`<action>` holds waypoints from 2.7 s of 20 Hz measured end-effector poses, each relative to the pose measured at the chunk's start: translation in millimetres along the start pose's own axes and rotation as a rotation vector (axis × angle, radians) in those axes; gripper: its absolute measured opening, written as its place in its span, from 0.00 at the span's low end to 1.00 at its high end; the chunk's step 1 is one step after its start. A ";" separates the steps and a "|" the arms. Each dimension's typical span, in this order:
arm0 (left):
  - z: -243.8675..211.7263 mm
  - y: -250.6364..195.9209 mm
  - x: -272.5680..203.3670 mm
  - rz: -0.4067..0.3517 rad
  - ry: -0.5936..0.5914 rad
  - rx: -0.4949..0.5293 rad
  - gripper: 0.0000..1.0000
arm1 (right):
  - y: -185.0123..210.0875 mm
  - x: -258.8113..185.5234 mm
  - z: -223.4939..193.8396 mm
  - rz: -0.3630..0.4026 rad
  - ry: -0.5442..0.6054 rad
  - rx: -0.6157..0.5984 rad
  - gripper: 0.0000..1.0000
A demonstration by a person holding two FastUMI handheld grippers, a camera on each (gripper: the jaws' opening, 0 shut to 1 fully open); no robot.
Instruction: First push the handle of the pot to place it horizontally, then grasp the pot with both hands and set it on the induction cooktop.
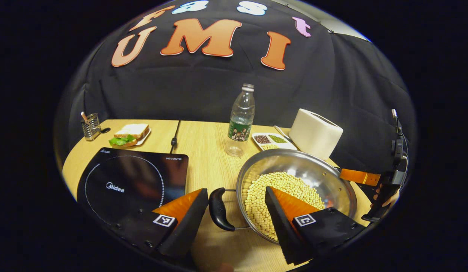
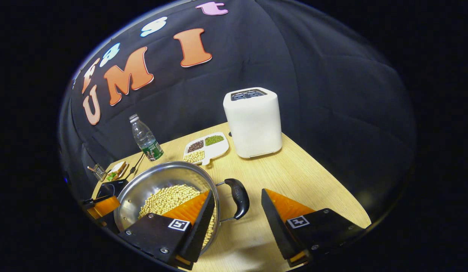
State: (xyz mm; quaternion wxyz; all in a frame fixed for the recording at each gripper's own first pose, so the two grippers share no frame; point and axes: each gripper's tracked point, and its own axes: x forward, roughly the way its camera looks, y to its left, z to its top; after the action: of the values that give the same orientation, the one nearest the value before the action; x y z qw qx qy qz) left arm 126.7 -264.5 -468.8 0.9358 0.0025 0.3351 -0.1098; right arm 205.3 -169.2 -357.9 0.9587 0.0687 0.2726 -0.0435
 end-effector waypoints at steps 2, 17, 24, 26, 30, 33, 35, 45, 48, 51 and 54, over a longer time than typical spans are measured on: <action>-4.1 -0.3 5.6 0.003 0.015 0.007 0.99 | 2.2 4.2 -1.7 0.005 0.011 -0.003 0.80; -46.6 3.2 33.4 -0.001 0.213 0.032 0.95 | 14.4 32.5 -28.4 0.014 0.151 0.000 0.64; -51.1 9.3 32.6 0.056 0.289 0.004 0.78 | 15.6 19.6 -37.0 0.009 0.201 0.123 0.47; -50.2 5.9 23.3 0.044 0.310 0.005 0.75 | 14.0 9.7 -39.3 -0.008 0.205 0.111 0.43; -37.4 3.2 3.8 0.023 0.285 -0.009 0.72 | 19.4 -18.8 -26.9 -0.017 0.166 0.115 0.42; -22.5 9.3 -13.9 0.014 0.256 -0.013 0.72 | 29.0 -45.0 -19.3 -0.012 0.140 0.117 0.42; -10.6 16.5 -27.1 0.008 0.233 -0.022 0.69 | 40.1 -58.3 -12.3 -0.006 0.122 0.113 0.42; 31.2 77.4 -88.9 0.060 0.142 -0.065 0.71 | 132.2 -93.1 5.6 0.071 0.070 0.090 0.42; 43.1 102.1 -116.1 0.087 0.124 -0.084 0.71 | 165.9 -95.4 4.0 0.100 0.077 0.086 0.42; 56.7 122.1 -144.5 0.117 0.098 -0.115 0.67 | 197.7 -98.8 3.3 0.121 0.080 0.077 0.42; 62.6 137.9 -168.0 0.141 0.096 -0.127 0.70 | 226.7 -97.9 0.1 0.144 0.083 0.063 0.42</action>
State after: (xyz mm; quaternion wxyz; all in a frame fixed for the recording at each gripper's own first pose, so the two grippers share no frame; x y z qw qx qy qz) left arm 68.2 -100.6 -324.3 0.9224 -0.0279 0.3847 -0.0217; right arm 149.8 58.9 -281.6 0.9446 0.1202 0.3048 0.0197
